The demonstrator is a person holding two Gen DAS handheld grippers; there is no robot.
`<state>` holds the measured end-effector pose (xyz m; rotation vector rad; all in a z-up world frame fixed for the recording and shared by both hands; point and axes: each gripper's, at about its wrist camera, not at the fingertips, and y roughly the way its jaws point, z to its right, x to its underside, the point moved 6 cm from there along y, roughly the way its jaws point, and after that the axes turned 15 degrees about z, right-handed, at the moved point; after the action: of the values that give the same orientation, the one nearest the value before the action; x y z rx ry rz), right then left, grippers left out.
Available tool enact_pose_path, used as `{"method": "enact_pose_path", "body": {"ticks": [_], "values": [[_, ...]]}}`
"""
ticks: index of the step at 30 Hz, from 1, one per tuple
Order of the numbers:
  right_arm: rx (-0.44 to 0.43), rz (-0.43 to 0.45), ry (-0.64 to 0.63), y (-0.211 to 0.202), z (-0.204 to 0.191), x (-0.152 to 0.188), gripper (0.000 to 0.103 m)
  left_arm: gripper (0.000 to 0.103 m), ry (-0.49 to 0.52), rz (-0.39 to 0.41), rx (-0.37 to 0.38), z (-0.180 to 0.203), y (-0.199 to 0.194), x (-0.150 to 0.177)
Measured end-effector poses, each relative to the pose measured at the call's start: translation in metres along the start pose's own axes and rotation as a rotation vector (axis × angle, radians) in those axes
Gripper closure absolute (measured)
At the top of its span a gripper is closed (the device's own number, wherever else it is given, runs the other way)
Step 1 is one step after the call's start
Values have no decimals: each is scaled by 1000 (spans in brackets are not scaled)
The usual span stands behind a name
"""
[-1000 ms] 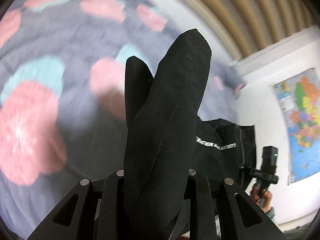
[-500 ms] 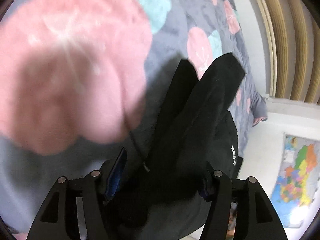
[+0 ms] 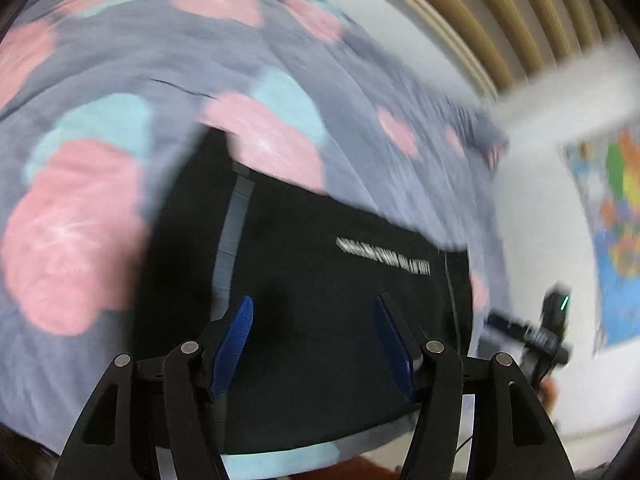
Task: Fold large clothes
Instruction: 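Lay the folded bundle flat on the comforter and open both grippers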
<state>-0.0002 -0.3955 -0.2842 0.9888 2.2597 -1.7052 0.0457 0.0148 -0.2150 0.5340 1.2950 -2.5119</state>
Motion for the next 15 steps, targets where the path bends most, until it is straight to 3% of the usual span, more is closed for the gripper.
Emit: {"method": "enact_pose_path", "body": {"ticks": [4,6,9,13,15], "values": [[111,-91,-171,41,-30,28,17,38,169,-141,-89,32,65,39],[126,-145,-200,66,-32,49,17,39,203,-216,-131,31,90,63],[218,-173,-256,91,-32,66,15,34,310,-294,-253,25,123,89],[244,-171,-272,101,-35,67,10,23,286,-311,-268,23,132,84],[233,-178,-251,99,-34,66,10,22,275,-303,-259,22,135,81]]}}
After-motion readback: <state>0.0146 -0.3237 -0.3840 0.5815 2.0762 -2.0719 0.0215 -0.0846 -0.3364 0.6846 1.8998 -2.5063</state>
